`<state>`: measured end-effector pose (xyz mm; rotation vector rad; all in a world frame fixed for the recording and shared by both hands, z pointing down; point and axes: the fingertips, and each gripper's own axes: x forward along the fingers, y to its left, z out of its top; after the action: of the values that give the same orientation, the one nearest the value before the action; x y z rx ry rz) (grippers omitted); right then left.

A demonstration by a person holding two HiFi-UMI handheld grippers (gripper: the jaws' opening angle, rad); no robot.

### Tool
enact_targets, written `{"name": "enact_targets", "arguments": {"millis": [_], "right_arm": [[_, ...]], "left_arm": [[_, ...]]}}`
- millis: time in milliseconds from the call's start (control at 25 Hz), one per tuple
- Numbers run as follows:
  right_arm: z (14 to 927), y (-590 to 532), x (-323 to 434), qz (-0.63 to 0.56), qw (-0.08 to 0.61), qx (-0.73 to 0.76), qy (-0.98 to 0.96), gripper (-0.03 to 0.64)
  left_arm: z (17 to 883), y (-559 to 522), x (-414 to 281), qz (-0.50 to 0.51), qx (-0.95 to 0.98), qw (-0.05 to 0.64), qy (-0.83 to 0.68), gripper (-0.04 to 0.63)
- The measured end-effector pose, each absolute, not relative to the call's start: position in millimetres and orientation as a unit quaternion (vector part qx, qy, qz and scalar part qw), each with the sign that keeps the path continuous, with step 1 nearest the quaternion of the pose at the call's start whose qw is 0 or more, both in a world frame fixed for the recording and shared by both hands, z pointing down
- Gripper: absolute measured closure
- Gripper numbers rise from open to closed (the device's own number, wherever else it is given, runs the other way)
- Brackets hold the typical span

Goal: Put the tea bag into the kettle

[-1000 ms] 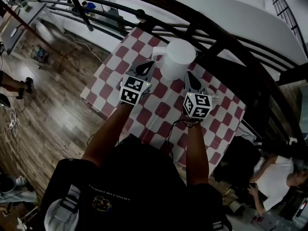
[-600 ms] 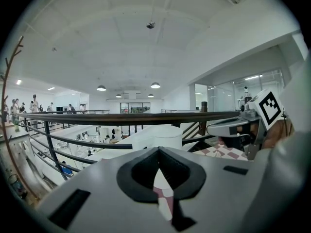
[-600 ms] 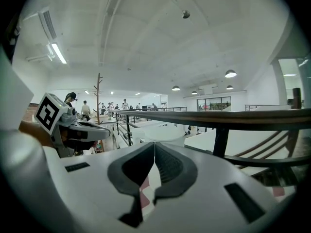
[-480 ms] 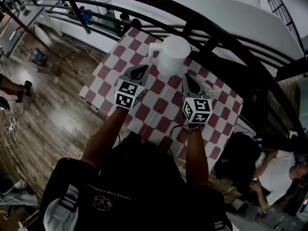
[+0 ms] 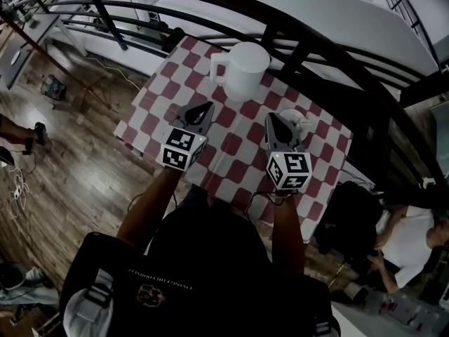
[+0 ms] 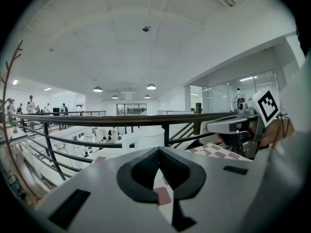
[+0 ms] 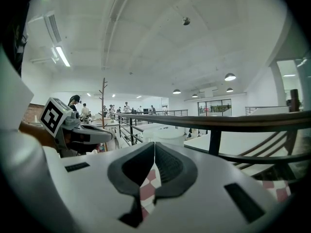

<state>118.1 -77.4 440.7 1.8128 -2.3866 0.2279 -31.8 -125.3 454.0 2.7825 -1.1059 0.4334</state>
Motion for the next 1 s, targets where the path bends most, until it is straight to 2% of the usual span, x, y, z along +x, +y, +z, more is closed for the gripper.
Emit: {"name": "enact_targets", "arguments": {"millis": [440, 1000], "right_arm": [[432, -11, 97, 0.079, 0.056, 0.595, -0.798, 0.601], [448, 59, 77, 0.105, 0.061, 0.584, -0.803, 0.601]], "left_arm": [[428, -52, -26, 0.123, 0.929, 0.053, -0.346, 0.597], [453, 25, -10, 0.147, 0.939, 0.062, -0.304, 0.597]]}}
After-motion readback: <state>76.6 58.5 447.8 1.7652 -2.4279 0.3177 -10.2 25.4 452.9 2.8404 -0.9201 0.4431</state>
